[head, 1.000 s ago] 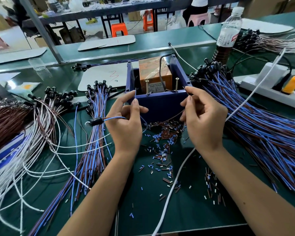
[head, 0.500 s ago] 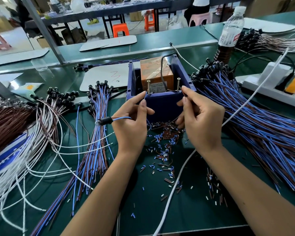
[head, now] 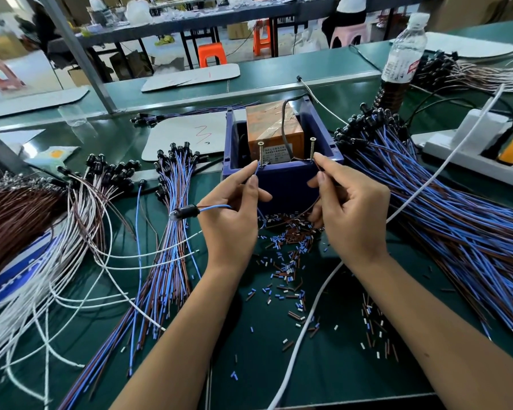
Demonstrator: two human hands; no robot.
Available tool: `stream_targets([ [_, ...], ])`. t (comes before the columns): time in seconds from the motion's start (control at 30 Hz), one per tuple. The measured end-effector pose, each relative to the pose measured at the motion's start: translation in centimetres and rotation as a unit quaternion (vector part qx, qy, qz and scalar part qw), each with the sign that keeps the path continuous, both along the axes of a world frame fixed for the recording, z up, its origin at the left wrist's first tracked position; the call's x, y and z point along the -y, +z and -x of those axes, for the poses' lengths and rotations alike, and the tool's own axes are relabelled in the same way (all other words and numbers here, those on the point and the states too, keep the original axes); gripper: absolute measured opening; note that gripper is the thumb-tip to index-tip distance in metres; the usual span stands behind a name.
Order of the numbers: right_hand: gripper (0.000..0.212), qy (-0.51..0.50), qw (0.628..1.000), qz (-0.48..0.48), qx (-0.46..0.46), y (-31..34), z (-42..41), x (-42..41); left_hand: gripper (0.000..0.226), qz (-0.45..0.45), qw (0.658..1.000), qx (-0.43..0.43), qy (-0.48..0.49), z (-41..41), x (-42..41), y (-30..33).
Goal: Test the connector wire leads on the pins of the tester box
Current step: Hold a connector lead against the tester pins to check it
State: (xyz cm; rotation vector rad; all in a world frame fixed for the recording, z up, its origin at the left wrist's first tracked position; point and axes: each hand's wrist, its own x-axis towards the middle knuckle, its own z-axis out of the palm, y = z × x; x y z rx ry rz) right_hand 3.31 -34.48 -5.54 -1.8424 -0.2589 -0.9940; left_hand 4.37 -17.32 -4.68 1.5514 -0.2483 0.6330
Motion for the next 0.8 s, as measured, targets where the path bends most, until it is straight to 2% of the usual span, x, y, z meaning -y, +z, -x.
stream_targets([
  [0.8, 0.023, -0.01, 0.999, -0.05, -0.018, 0.38, 0.45, -0.03, 0.022, 0.021, 0.999, 0.018, -0.018, -0.23, -0.06, -0.23],
])
